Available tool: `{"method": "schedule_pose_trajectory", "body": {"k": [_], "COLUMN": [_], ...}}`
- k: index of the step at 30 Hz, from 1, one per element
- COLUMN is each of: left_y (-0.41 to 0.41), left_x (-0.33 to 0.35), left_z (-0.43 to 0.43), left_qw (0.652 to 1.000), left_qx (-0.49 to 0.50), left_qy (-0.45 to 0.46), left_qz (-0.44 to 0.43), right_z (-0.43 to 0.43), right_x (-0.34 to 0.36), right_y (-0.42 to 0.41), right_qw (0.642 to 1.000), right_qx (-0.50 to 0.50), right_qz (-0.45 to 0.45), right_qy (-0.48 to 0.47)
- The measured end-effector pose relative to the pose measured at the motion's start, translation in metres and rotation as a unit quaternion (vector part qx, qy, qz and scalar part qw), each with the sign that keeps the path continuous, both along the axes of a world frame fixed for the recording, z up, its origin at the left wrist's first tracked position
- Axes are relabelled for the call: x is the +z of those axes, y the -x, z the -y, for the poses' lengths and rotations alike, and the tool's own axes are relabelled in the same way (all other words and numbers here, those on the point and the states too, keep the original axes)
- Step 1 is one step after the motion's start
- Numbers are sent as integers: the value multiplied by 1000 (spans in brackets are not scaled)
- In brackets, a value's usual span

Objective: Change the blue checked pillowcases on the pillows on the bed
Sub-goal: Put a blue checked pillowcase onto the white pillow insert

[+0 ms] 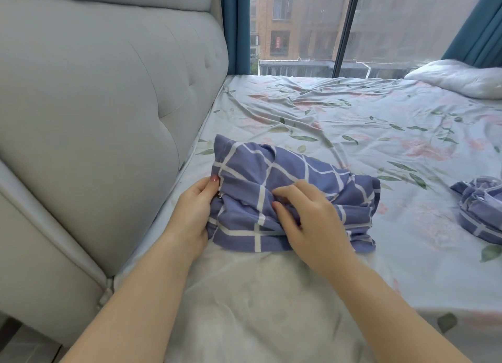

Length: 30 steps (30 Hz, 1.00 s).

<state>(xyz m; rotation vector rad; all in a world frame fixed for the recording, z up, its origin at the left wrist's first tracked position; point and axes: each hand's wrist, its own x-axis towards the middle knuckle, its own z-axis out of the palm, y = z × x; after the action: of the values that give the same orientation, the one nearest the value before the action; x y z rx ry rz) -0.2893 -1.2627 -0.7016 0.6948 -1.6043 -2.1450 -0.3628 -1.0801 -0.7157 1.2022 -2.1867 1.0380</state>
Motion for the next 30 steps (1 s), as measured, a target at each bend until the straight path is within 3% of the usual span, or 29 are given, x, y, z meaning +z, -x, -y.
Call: {"method": "schedule_pose_trajectory", "body": {"k": [6,10,14,18,21,24,30], "left_y": [0,-2,-5,-10,-10,-3,2], "left_x": [-1,1,8,12,14,10,4], "left_z": [-6,-9,-17,-22,-25,-39,-53], "left_qw": [999,997,992,988,995,996,994], "left_qx": [-28,-29,-65,-119,-70,7,80], "left_qy": [-30,-65,-107,-82,-31,8,-4], "left_qz": [5,-6,-35,-53,-64,-92,-75], "right_z": [18,20,21,15,7,5,12], "right_x": [-2,-7,-7,-5,0,3,2], "right_y": [-14,-13,-9,-3,-4,-10,-31], "right_qw": [998,997,997,996,997,998,987], "right_qx": [61,37,-58,-41,-12,-17,-68], "right_qz": [-13,-57,-6,62,79,30,-53], "right_qy": [-18,-42,-53,-55,-24,44,134]}}
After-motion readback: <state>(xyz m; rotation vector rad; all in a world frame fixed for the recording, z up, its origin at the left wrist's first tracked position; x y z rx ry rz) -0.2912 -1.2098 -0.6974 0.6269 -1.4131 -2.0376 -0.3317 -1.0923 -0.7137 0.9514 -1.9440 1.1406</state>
